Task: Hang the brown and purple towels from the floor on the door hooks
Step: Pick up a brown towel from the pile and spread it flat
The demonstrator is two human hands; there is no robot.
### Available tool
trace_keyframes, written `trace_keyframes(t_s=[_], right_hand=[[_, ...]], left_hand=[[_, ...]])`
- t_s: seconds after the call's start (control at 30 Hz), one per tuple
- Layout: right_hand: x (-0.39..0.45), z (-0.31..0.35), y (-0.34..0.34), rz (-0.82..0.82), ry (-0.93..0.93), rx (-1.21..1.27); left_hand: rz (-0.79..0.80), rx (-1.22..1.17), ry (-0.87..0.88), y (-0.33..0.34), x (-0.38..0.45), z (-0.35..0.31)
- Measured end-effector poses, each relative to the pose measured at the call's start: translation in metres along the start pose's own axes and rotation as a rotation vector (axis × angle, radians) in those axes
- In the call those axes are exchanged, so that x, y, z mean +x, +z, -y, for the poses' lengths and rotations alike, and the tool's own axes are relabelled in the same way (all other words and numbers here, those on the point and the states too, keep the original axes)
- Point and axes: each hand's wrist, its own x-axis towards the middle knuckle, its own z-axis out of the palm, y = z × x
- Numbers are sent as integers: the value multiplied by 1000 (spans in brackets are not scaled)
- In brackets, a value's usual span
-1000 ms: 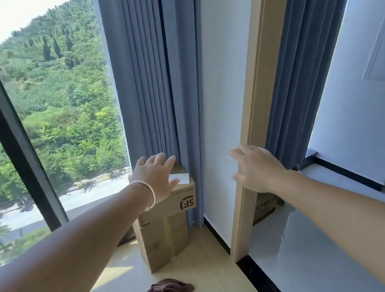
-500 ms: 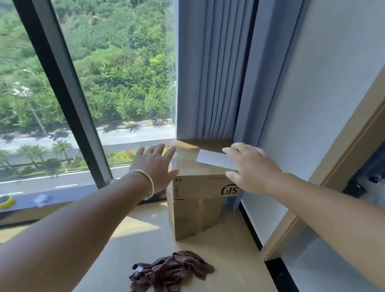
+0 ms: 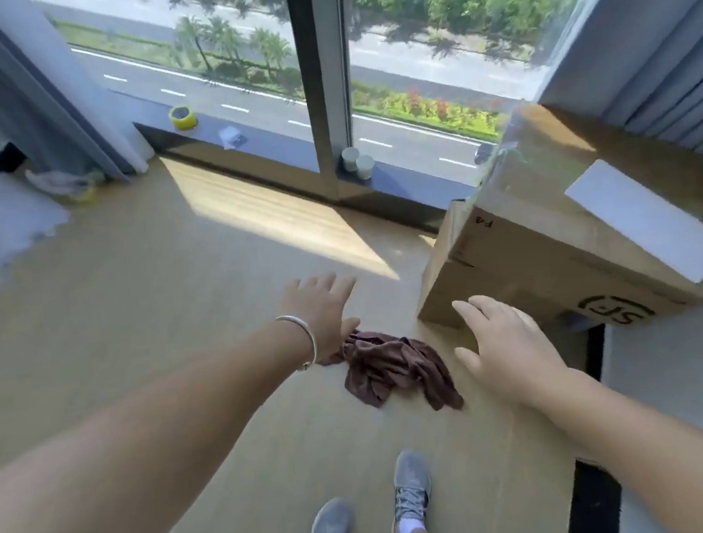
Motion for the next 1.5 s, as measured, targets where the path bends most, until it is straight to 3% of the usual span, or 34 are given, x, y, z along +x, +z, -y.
trace_keyframes(t_s=[0.13,0.47,0.9,1.13,1.27,1.5], right_hand=[[51,-19,71,110,-54,-46],[174,-25,260,246,-161,-52],[351,47,463,205,-390,-133],[449,78,523,94,-422,-200],[495,97,541,54,-434,-215],[538,112,563,233,-512,-251]], left_hand=[[138,-84,-97,92,12,2],[301,-179,-229,314,74,16],[252,-270,-276,557,192,68],[115,-290,-294,633,271,102],[2,-428,-248,654,310,116],[-33,-469,-143,676,353,119]])
